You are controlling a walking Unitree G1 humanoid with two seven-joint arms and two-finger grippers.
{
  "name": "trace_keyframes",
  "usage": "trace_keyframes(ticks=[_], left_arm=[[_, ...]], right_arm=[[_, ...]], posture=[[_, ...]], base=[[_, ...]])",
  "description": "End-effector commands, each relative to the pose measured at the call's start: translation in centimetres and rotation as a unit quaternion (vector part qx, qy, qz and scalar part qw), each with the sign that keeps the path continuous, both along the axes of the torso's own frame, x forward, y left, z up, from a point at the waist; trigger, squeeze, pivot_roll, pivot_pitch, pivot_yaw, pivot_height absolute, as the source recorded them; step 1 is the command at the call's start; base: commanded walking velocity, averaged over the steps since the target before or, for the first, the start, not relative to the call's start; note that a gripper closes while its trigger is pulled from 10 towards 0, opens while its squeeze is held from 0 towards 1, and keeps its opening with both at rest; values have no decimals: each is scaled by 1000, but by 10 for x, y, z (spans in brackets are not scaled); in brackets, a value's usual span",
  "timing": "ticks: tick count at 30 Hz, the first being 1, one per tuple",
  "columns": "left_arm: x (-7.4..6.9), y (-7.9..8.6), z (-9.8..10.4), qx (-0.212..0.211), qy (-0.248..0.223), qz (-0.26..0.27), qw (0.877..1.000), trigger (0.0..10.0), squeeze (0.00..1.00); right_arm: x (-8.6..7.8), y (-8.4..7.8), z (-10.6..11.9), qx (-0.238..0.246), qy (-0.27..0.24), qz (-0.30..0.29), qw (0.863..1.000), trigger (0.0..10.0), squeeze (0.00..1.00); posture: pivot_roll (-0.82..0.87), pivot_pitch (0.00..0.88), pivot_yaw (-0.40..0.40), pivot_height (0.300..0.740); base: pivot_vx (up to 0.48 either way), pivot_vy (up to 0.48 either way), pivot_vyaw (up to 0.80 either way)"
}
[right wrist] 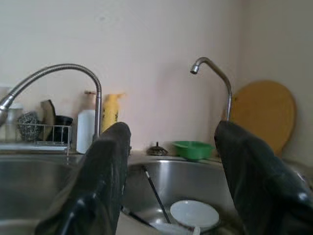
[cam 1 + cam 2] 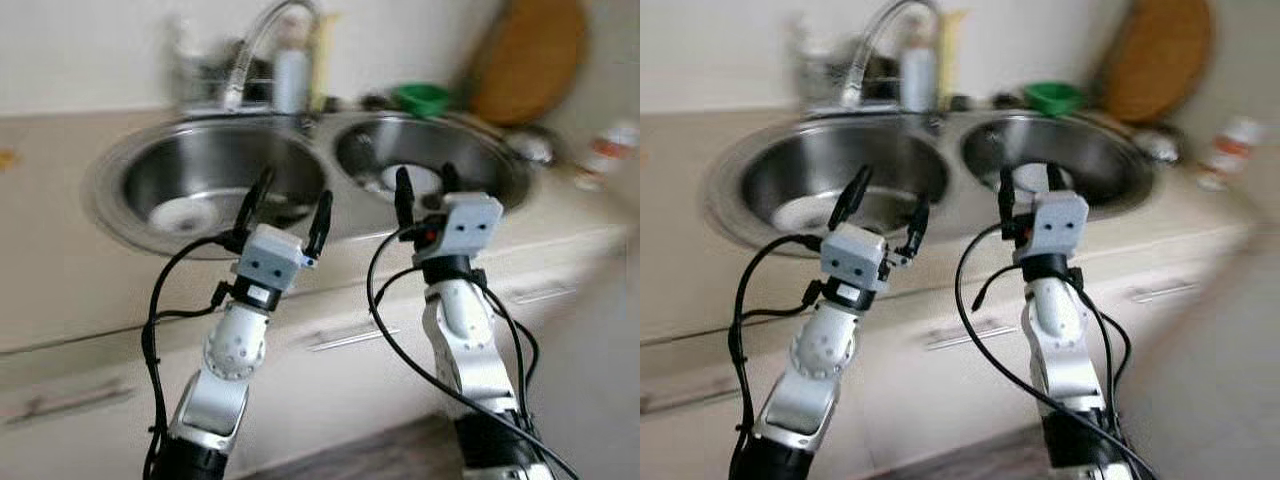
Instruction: Kitchen organization
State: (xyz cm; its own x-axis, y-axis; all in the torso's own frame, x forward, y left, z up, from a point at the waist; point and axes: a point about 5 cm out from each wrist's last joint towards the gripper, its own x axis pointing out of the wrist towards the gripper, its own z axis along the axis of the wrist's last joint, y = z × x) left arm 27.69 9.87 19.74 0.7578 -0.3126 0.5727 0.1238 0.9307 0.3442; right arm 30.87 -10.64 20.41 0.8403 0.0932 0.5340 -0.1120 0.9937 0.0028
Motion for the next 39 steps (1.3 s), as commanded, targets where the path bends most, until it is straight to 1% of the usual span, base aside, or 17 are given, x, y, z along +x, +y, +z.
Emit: trace_keyframes(ticks=[1,5,7,11,13,14,16,19,20,21,23,27,30,32,35,38,39], left_arm=[[-1,-3,4,-5,-7,-8,1000,10000,0],[0,-1,1,-7,2,-4,1000,10000,0],[0,1,0,-26,6,-8,1000,10000,0],[3,4,-6,-35,30,-6,999,10000,0],[5,5,-12,-24,45,1,999,10000,0],[6,8,-18,-35,67,1,997,10000,0],[6,8,-20,-36,71,1,997,10000,0],[5,12,-34,-36,98,5,994,10000,0],[5,14,-43,-36,120,6,992,10000,0],[5,14,-43,-36,120,6,992,10000,0],[1,13,-63,-16,162,-1,987,10000,0],[-2,12,-78,18,194,-1,981,10000,0],[-5,16,-86,15,203,-1,979,10000,0],[-6,18,-96,25,225,2,974,10000,0],[-13,20,-116,46,270,2,962,10000,0],[-17,20,-127,66,296,1,953,10000,0],[-19,21,-134,74,313,3,947,10000,0]], right_arm=[[-3,-2,7,-9,-21,1,1000,10000,0],[-6,-4,0,-23,-13,-2,1000,10000,0],[-7,-6,-3,-32,-8,-5,999,10000,0],[-8,-11,-9,-41,2,-13,999,10000,0],[-10,-14,-13,-45,9,-16,999,10000,0],[-12,-19,-21,-53,23,-24,998,10000,0],[-13,-21,-23,-55,27,-27,998,10000,0],[-17,-26,-33,-64,46,-34,996,10000,0],[-19,-30,-38,-69,54,-39,995,10000,0],[-19,-30,-38,-69,54,-39,995,10000,0],[-25,-40,-54,-86,84,-55,991,10000,0],[-28,-53,-75,-111,125,-77,983,10000,0],[-30,-60,-87,-123,153,-84,977,10000,0],[-33,-63,-95,-136,167,-87,973,10000,0],[-41,-65,-110,-153,192,-84,966,10000,0],[-43,-66,-116,-165,201,-87,962,10000,0],[-44,-67,-120,-174,210,-87,958,10000,0]], posture=[[88,0,-43,740],[87,0,-45,740],[86,0,-44,740],[82,0,-43,740],[83,0,-42,740],[81,0,-42,740],[80,0,-40,740],[77,0,-40,740],[76,0,-38,740],[76,0,-38,740],[72,0,-38,740],[70,0,-36,740],[67,0,-36,740],[65,0,-35,740],[59,0,-32,740],[56,0,-33,740],[54,0,-33,740]], base=[[0,-480,-800],[0,-420,-800],[0,0,-800],[0,0,-800],[0,0,-800],[0,480,-800],[0,480,-800],[0,480,-800],[0,480,-800],[0,480,-800],[0,238,-800],[0,0,-800],[0,0,-800],[0,0,-800],[0,0,-800],[0,0,-800],[0,0,-800]])
